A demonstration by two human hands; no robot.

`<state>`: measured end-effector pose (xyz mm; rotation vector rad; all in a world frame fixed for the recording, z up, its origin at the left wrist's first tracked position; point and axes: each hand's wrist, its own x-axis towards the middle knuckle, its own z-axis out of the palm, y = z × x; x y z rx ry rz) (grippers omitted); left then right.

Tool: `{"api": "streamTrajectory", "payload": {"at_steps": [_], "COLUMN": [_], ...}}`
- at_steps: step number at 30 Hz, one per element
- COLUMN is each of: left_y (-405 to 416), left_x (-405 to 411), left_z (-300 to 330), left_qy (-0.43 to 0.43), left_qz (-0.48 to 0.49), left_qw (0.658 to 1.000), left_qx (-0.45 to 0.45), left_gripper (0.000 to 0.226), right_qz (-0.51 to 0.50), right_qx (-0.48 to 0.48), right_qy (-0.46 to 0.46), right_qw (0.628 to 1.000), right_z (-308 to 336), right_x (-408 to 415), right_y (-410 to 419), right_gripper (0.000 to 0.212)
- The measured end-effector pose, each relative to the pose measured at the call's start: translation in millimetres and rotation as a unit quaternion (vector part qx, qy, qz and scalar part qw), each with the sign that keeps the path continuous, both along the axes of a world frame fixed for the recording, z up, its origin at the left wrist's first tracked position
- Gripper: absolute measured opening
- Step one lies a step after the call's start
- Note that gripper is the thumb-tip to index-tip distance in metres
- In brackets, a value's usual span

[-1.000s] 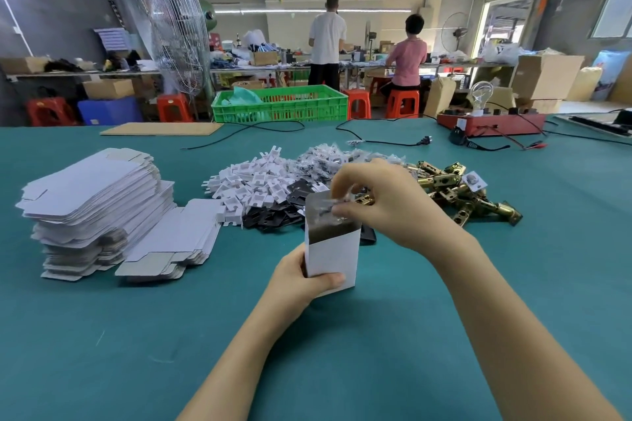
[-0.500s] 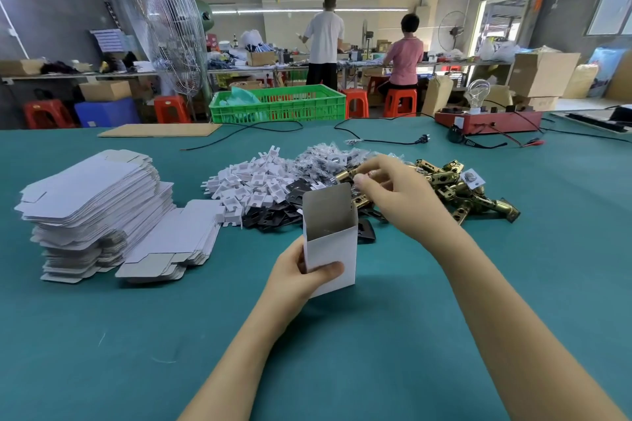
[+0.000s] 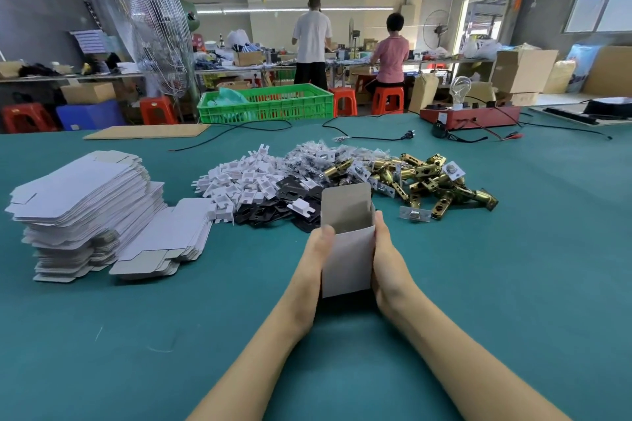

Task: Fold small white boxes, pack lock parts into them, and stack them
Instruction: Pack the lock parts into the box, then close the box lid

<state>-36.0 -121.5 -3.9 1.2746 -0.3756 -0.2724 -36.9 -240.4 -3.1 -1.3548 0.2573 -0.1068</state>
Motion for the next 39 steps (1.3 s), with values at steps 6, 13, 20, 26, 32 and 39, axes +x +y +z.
{"api": "streamTrajectory", "payload": {"at_steps": [6, 13, 20, 26, 32, 39], "left_y": [0, -1, -5, -9, -5, -1], "left_x": [-2, 5, 4, 1, 2, 4], "left_z": [7, 7, 6, 11, 14, 17], "left_qy": [0.013, 0.039, 0.018, -0.016, -0.049, -0.009], "left_qz": [-0.021, 0.013, 0.052, 0.065, 0.049, 0.043], "left_qw": [0.999, 0.999, 0.999, 0.997, 0.996, 0.993], "left_qx": [-0.024, -0.006, -0.001, -0.035, -0.059, -0.11], "left_gripper": [0.062, 0.039, 0.036, 0.033, 0.032, 0.015], "right_qz": [0.06, 0.071, 0.101, 0.088, 0.002, -0.009], "right_qx": [0.029, 0.009, 0.028, 0.013, -0.053, -0.017], "right_qy": [-0.048, -0.035, -0.05, -0.078, -0.189, -0.225], "right_qw": [0.997, 0.997, 0.993, 0.993, 0.981, 0.974], "right_z": [-3, -3, 0, 12, 15, 25], "right_x": [-1, 0, -1, -5, -8, -13], "right_y": [-3, -4, -6, -6, -2, -1], "right_gripper": [0.077, 0.06, 0.051, 0.046, 0.034, 0.046]}}
